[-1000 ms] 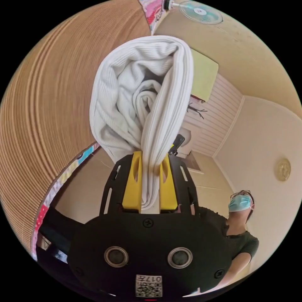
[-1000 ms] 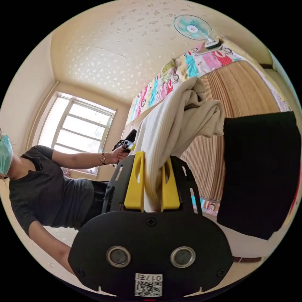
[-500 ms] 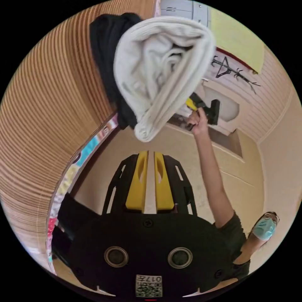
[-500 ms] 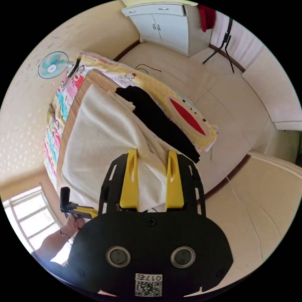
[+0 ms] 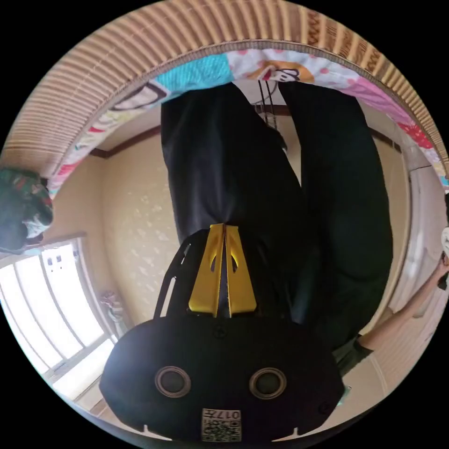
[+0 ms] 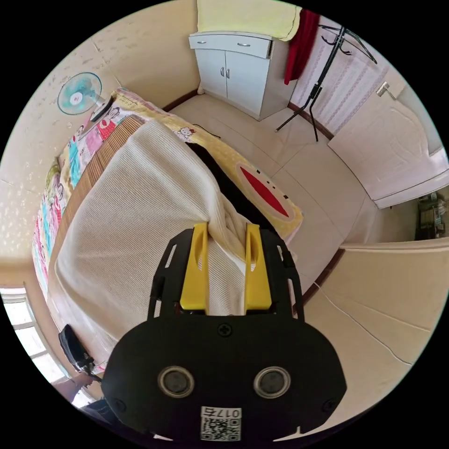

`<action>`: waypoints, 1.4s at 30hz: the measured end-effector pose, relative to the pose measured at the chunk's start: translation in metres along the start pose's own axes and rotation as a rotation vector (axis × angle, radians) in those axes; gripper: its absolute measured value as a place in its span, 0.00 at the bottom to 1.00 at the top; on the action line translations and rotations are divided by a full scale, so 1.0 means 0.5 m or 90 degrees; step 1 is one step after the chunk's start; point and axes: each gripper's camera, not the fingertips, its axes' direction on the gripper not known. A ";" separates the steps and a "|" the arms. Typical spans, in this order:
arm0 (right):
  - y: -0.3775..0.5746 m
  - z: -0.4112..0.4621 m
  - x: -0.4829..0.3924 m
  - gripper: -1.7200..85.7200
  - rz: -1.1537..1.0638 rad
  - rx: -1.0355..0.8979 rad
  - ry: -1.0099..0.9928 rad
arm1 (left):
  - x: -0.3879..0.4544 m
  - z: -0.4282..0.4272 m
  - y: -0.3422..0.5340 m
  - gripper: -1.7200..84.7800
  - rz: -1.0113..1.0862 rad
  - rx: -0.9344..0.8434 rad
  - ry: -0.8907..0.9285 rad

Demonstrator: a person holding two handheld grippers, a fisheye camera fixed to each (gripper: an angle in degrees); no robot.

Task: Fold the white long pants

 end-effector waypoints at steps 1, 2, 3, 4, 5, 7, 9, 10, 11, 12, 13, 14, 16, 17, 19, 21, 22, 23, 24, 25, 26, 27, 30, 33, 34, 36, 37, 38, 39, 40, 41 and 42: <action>0.021 -0.019 0.026 0.16 0.027 0.007 -0.041 | 0.013 -0.015 -0.002 0.01 0.031 0.014 0.026; 0.040 -0.038 0.057 0.15 0.075 0.003 -0.093 | 0.027 -0.024 -0.004 0.01 0.054 0.028 0.035; 0.049 -0.048 0.073 0.15 0.101 0.001 -0.120 | 0.065 -0.042 -0.008 0.01 0.104 0.058 0.047; 0.073 -0.071 0.102 0.15 0.151 0.010 -0.170 | 0.112 -0.058 -0.011 0.01 0.155 0.083 0.052; 0.105 -0.097 0.121 0.14 0.190 0.039 -0.200 | 0.137 -0.065 -0.013 0.01 0.179 0.093 0.053; 0.158 -0.133 0.138 0.13 0.234 0.080 -0.212 | 0.252 -0.077 -0.005 0.01 0.304 0.129 0.051; 0.218 -0.160 0.151 0.13 0.276 0.109 -0.215 | 0.322 -0.059 0.017 0.01 0.393 0.143 0.030; 0.261 -0.170 0.163 0.12 0.297 0.122 -0.230 | 0.348 -0.036 0.024 0.01 0.398 0.130 -0.010; 0.307 -0.173 0.178 0.11 0.323 0.127 -0.252 | 0.356 -0.024 0.027 0.01 0.392 0.128 -0.042; 0.331 -0.174 0.187 0.11 0.335 0.132 -0.267 | 0.364 0.002 0.035 0.01 0.382 0.134 -0.131; 0.384 -0.172 0.206 0.11 0.370 0.148 -0.304 | 0.360 0.028 0.041 0.01 0.365 0.152 -0.247; 0.437 -0.163 0.227 0.11 0.424 0.167 -0.350 | 0.352 0.040 0.042 0.01 0.351 0.162 -0.307; 0.523 -0.132 0.258 0.11 0.521 0.196 -0.447 | 0.270 0.091 0.034 0.01 0.277 0.192 -0.510; 0.585 -0.108 0.274 0.10 0.594 0.220 -0.512 | 0.237 0.100 0.029 0.01 0.252 0.194 -0.532; 0.679 -0.081 0.282 0.10 0.697 0.283 -0.576 | 0.075 0.124 0.009 0.01 0.137 0.209 -0.493; 0.751 -0.051 0.285 0.10 0.774 0.317 -0.634 | -0.064 0.153 0.003 0.01 0.064 0.226 -0.375; 0.784 -0.034 0.283 0.10 0.812 0.338 -0.670 | -0.152 0.181 0.003 0.01 0.029 0.237 -0.269; 0.804 -0.030 0.278 0.10 0.828 0.372 -0.688 | -0.195 0.198 0.005 0.01 0.015 0.244 -0.209; 0.807 -0.030 0.275 0.10 0.825 0.387 -0.695 | -0.275 0.239 0.009 0.01 -0.009 0.265 -0.085; 0.801 -0.032 0.269 0.10 0.809 0.380 -0.705 | -0.344 0.285 0.014 0.01 -0.029 0.292 0.031; 0.787 -0.036 0.264 0.10 0.786 0.350 -0.706 | -0.374 0.309 0.016 0.01 -0.039 0.306 0.084; 0.779 -0.039 0.261 0.10 0.772 0.338 -0.707 | -0.423 0.359 0.016 0.01 -0.057 0.332 0.178; 0.748 -0.052 0.255 0.10 0.726 0.308 -0.733 | -0.496 0.498 -0.006 0.01 -0.069 0.391 0.400; 0.745 -0.062 0.273 0.10 0.736 0.325 -0.767 | -0.504 0.645 -0.054 0.01 -0.079 0.408 0.575; 0.747 -0.065 0.287 0.10 0.732 0.330 -0.777 | -0.493 0.701 -0.075 0.01 -0.083 0.409 0.635; 0.752 -0.069 0.313 0.11 0.720 0.324 -0.778 | -0.469 0.777 -0.100 0.01 -0.093 0.410 0.718; 0.759 -0.070 0.332 0.11 0.717 0.313 -0.772 | -0.449 0.822 -0.114 0.01 -0.099 0.408 0.767; 0.767 -0.069 0.350 0.11 0.717 0.300 -0.762 | -0.440 0.842 -0.121 0.01 -0.101 0.405 0.789; 0.772 -0.068 0.358 0.12 0.718 0.292 -0.757 | -0.421 0.876 -0.134 0.01 -0.102 0.395 0.826; 0.782 -0.064 0.373 0.12 0.719 0.279 -0.750 | -0.408 0.900 -0.146 0.01 -0.101 0.379 0.849; 0.793 -0.060 0.386 0.14 0.720 0.270 -0.743 | -0.404 0.909 -0.150 0.01 -0.102 0.371 0.856; 0.799 -0.058 0.392 0.14 0.722 0.267 -0.741 | -0.401 0.920 -0.154 0.01 -0.108 0.361 0.862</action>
